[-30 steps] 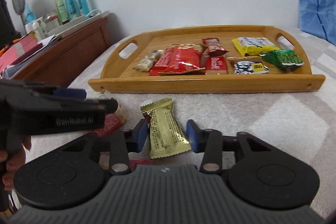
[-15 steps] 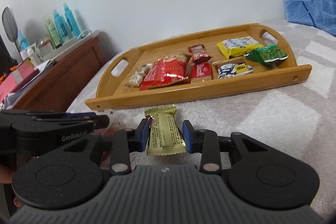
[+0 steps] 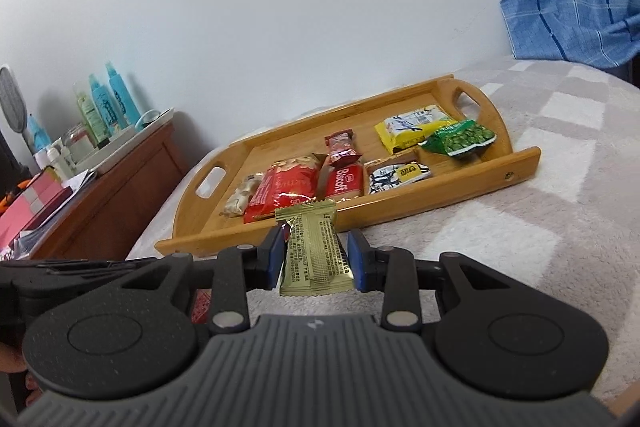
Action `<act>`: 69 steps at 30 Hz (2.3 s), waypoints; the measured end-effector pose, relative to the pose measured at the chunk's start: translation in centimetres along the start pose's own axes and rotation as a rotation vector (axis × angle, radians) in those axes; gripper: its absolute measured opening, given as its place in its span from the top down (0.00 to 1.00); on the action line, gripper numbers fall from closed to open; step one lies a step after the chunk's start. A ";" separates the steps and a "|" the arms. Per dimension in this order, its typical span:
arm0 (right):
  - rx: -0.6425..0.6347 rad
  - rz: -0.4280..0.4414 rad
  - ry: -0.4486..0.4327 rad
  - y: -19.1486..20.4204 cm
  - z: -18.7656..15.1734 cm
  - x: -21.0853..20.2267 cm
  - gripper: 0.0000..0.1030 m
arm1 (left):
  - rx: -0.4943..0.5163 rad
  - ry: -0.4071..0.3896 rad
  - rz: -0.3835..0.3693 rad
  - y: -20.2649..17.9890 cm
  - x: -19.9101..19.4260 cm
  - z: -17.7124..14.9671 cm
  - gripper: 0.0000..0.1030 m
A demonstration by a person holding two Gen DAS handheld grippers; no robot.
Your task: Organize snacks
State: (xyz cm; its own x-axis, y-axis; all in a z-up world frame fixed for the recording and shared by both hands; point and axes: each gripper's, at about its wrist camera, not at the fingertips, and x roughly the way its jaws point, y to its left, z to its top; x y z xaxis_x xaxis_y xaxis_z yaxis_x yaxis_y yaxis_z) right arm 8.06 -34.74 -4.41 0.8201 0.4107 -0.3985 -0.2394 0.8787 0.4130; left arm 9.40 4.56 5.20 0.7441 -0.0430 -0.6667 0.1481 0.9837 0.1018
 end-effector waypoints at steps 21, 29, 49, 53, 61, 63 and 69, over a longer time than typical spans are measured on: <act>-0.046 -0.024 0.125 -0.5 -0.4 0.8 0.38 | -0.081 0.070 -0.069 -0.7 1.6 -0.9 0.71; -0.144 -0.039 0.181 0.4 -1.3 0.4 0.29 | -0.076 0.045 -0.064 -1.4 0.4 -0.2 0.71; -0.049 0.044 0.055 -1.0 4.8 1.7 0.71 | -0.143 0.000 -0.047 -0.5 1.6 5.4 0.71; -0.045 0.029 0.039 -1.7 7.8 4.2 0.71 | -0.127 -0.015 -0.037 -0.6 2.8 7.4 0.71; -0.063 -0.011 0.079 -3.2 11.5 10.1 0.71 | -0.169 0.005 -0.046 -1.0 7.6 11.5 0.71; -0.046 -0.024 0.106 -4.1 11.6 11.6 0.71 | -0.167 0.011 -0.042 -1.6 9.0 12.3 0.71; -0.047 -0.046 0.138 -5.1 11.3 13.7 0.71 | -0.140 0.043 -0.028 -3.6 12.6 13.4 0.71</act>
State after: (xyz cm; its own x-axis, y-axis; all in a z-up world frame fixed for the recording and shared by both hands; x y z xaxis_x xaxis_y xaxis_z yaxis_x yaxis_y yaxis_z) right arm 26.40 -36.41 -2.70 0.7526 0.3961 -0.5260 -0.2298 0.9066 0.3538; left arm 26.96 -1.87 6.27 0.7119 -0.0658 -0.6992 0.0735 0.9971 -0.0190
